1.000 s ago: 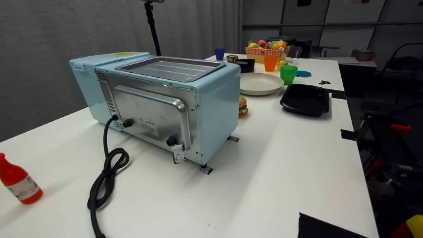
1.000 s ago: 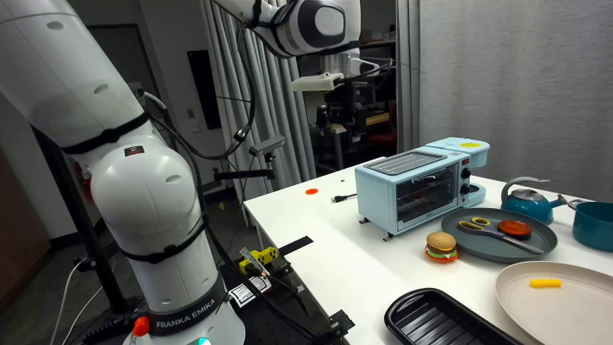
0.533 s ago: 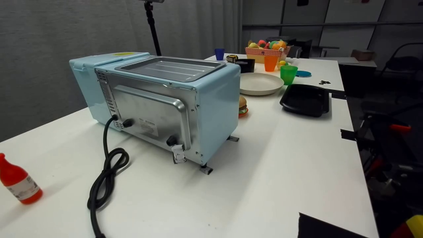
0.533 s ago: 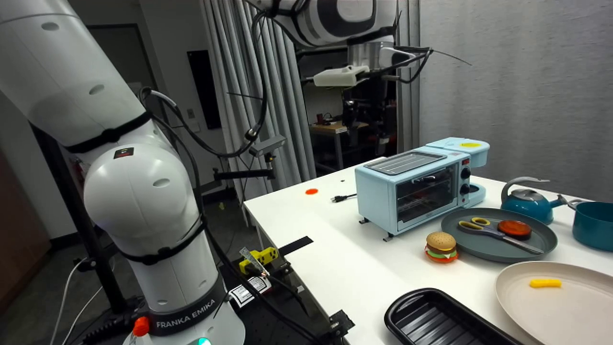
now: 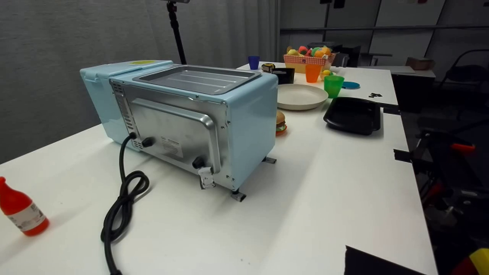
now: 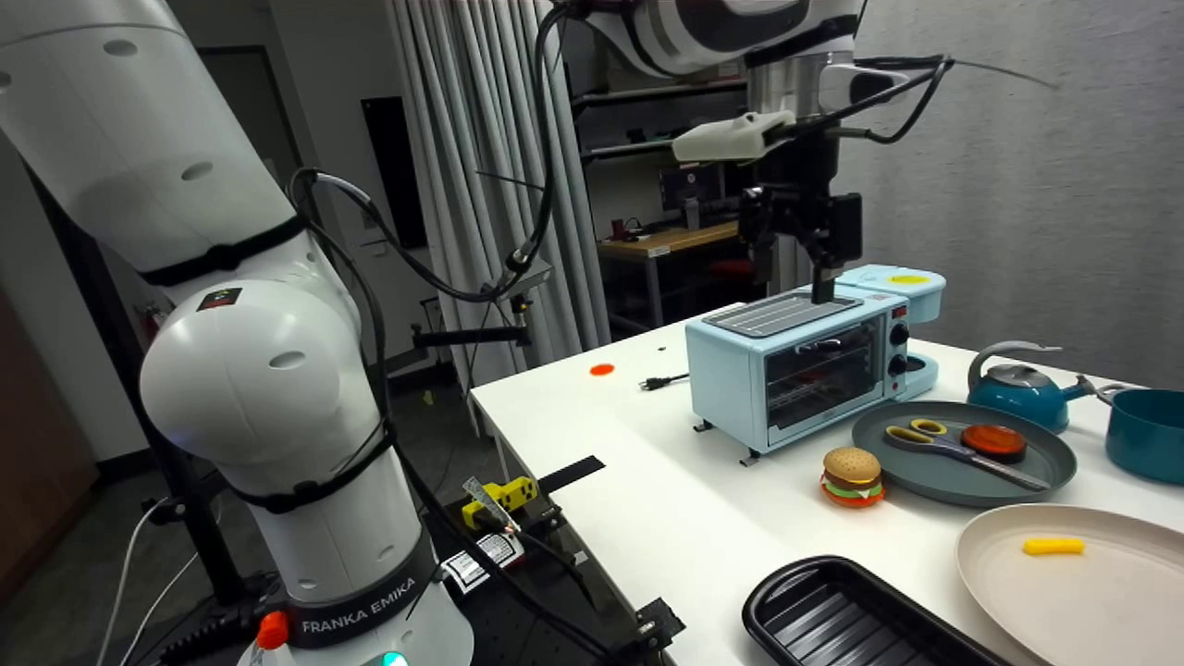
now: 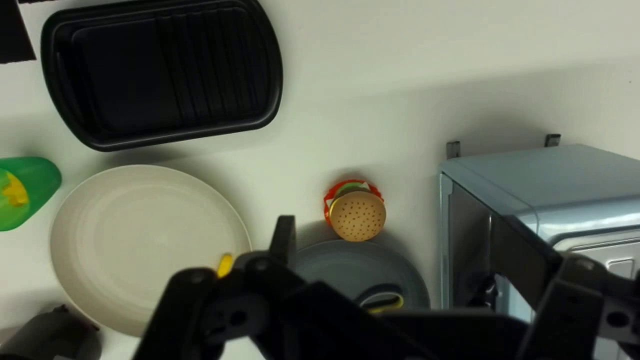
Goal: Remove the chip from the plate and put it in the green cup.
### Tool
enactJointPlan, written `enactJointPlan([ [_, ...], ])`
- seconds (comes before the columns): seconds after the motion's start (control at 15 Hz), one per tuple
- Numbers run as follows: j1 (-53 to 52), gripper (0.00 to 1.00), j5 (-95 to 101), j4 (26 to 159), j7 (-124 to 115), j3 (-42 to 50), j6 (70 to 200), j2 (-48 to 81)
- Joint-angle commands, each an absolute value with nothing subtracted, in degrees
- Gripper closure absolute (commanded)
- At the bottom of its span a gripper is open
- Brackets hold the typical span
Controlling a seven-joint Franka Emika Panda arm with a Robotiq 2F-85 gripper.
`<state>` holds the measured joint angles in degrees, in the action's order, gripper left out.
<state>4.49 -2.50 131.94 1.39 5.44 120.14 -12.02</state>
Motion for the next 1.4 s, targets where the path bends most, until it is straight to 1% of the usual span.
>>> enactJointPlan([
  [0.0, 6.24, 0.00, -0.25, 126.26, -0.42, 6.33, 122.24, -5.81],
  [0.4, 7.56, 0.00, 2.29, 119.31, -3.28, 7.59, 126.62, 3.39],
  [0.6, 7.75, 0.00, 1.56, 115.78, -4.31, 8.17, 126.36, 7.72],
  [0.67, 7.41, 0.00, 0.78, 119.46, -2.83, 7.88, 126.48, 4.29],
  [1.33, 7.38, 0.00, 0.78, 118.91, -2.90, 7.84, 126.47, 5.28],
])
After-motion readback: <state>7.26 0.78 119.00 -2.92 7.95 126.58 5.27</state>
